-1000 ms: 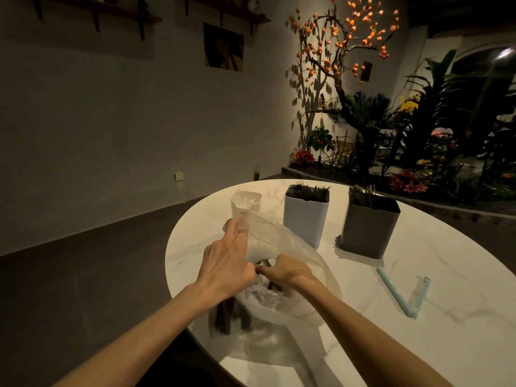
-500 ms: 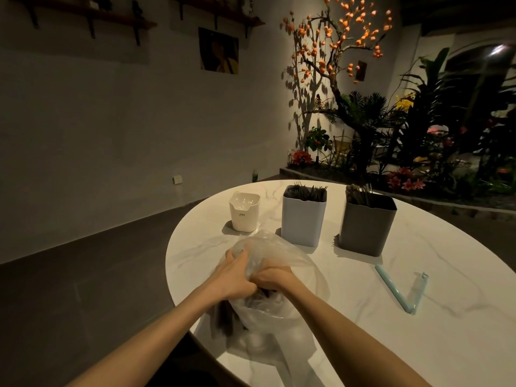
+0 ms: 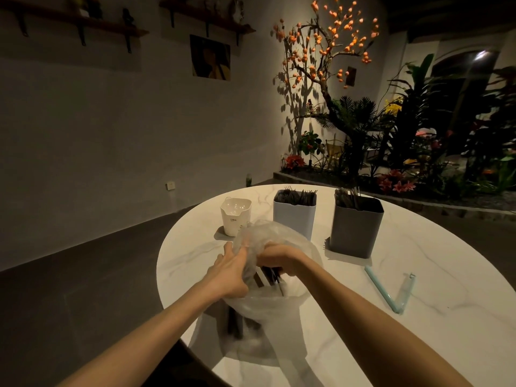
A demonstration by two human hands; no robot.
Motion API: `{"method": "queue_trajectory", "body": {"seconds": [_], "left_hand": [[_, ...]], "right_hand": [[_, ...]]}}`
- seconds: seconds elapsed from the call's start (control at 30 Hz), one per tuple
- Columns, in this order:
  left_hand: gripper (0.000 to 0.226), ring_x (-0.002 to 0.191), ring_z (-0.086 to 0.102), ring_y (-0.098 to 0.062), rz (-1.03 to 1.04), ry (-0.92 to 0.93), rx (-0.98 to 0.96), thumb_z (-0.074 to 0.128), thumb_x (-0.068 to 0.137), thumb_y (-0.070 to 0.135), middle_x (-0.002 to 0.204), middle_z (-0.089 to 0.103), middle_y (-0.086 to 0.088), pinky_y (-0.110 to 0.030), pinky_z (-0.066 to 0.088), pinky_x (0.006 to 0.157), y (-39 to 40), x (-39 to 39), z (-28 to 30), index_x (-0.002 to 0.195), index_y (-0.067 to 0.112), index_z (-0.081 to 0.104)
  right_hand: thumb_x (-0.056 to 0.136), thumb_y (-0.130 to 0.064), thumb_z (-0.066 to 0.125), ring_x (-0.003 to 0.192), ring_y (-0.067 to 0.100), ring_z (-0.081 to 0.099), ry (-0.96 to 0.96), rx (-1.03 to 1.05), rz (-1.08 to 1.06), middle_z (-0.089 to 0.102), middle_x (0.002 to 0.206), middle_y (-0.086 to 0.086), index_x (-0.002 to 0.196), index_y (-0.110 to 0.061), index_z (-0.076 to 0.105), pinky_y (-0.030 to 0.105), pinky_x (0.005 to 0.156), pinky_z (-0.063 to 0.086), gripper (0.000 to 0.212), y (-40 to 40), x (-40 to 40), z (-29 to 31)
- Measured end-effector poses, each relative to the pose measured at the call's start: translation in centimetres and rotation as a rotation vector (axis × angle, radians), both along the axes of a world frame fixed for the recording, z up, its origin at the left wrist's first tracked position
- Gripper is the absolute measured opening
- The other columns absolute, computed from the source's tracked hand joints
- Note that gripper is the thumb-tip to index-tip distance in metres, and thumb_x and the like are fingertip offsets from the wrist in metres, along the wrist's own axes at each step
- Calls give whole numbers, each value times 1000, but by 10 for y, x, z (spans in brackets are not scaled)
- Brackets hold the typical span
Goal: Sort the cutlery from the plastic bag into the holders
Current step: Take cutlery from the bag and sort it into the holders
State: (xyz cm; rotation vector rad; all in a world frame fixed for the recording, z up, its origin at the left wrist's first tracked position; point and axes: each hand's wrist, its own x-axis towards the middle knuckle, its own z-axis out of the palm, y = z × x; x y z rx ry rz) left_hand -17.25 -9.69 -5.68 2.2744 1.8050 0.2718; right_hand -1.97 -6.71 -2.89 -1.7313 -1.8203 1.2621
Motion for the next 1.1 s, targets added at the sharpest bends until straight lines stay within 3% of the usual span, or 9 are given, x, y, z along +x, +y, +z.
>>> {"method": "queue_trajectory", "body": {"seconds": [0.13,0.23,0.3,0.37,0.53,0.63,0.77,0.9,1.1], "left_hand": [[58,109,52,-29,54,-356,62,67,77,30,135,37,-7,-46,54,90,0,16,11,126,28,36],[84,119,48,-28,15,-485,-30,75,63,47,136,35,-5,-46,53,97,-5,23,14,132,29,31],[118,134,38,-32,-50,-311,-74,78,52,48,152,21,-6,-48,51,102,-8,23,11,148,36,11],[134,147,19,-36,-53,-75,-68,82,58,38,162,0,-4,-55,45,108,-8,23,3,153,38,-12],[117,151,-3,-40,28,108,99,77,74,20,163,-16,-13,-64,27,115,-3,26,11,156,24,-6],[123,148,3,-40,37,108,151,80,71,22,160,-10,-14,-61,26,114,7,25,28,157,21,-9],[87,146,15,-38,64,141,159,82,74,24,160,-1,-16,-56,34,113,19,32,45,145,9,34],[107,144,27,-36,57,192,104,88,70,28,160,8,-12,-52,41,110,34,33,49,153,13,23],[83,134,43,-31,48,126,172,80,79,19,158,24,-5,-44,50,101,45,32,46,148,16,34]], "right_hand": [[103,-10,49,62,9,57,214,-150,-100,54,78,5,103,-6,60,16,52,52,12,7,6,-1],[101,-8,45,52,12,51,368,-266,-225,52,66,5,85,-6,54,21,42,46,19,4,12,12],[98,-2,38,44,9,40,472,-340,-256,44,58,3,75,-9,49,17,39,38,26,-1,17,23],[95,1,33,42,7,32,540,-385,-293,39,57,2,75,-9,46,15,35,31,26,-5,22,28],[99,0,34,43,6,31,661,-462,-281,38,60,3,78,-9,45,13,32,26,26,-20,32,31],[104,-7,39,46,6,32,605,-476,-206,41,59,1,83,-10,48,12,34,25,23,-41,43,31],[105,-9,41,45,6,25,275,-338,50,36,62,1,86,-10,44,14,36,19,19,-68,65,41],[105,-12,43,49,8,23,80,-320,179,35,63,1,91,-9,47,16,40,19,14,-83,94,66],[105,-16,48,51,8,24,9,-288,240,36,66,1,98,-7,50,16,40,21,11,-98,137,98]]}}
